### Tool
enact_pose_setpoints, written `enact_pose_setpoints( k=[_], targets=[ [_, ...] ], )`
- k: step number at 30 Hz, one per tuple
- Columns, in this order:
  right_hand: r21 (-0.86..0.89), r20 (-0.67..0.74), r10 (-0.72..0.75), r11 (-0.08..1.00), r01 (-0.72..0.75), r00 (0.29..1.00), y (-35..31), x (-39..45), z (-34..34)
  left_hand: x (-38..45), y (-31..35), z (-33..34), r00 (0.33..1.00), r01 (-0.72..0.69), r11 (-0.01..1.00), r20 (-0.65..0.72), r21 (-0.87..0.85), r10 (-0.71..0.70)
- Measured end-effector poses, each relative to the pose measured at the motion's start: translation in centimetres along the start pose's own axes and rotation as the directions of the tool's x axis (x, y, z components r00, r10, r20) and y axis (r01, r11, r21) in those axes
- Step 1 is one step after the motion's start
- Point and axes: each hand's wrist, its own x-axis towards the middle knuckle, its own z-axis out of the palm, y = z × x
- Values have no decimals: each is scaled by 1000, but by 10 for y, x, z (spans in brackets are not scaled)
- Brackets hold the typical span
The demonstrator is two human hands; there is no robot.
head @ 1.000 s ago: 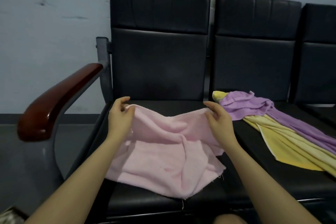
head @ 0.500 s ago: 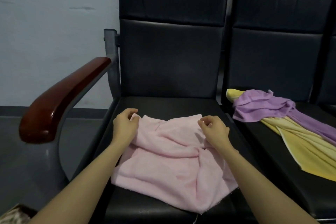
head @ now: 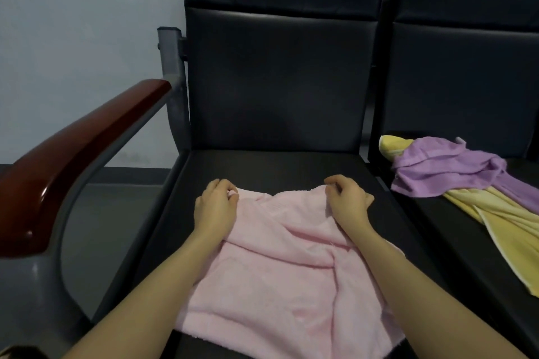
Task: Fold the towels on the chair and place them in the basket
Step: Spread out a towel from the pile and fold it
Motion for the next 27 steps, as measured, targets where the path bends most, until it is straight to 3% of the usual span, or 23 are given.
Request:
enact_pose_setpoints(
  k=[4, 8, 13, 16, 22, 27],
  targets=[
    [266, -162, -102, 953, 143, 981, -5, -14, -14, 0, 4, 0, 1000, -27, 999, -7, 31, 27],
    [382, -208, -113, 905, 187, 972, -16, -26, -33, -7, 18, -9, 995, -41, 963, -100, -266, 15],
    [278, -204, -222, 921, 274, 953, -12, -46, -51, -32, 38, -35, 983, -128, 871, -174, -475, 50],
    [238, -169, -204, 941, 241, 964, -6, -66, -59, -52, 43, -52, 982, -137, 827, -182, -545, 43],
    [-22, -27, -190, 982, 189, 981, -5, -111, -61, -93, 31, -66, 976, -217, 823, -95, -525, 196],
    [-48, 40, -322, 945, 324, 946, -32, -123, -51, -115, 27, -74, 960, -254, 804, -39, -538, 278]
  ],
)
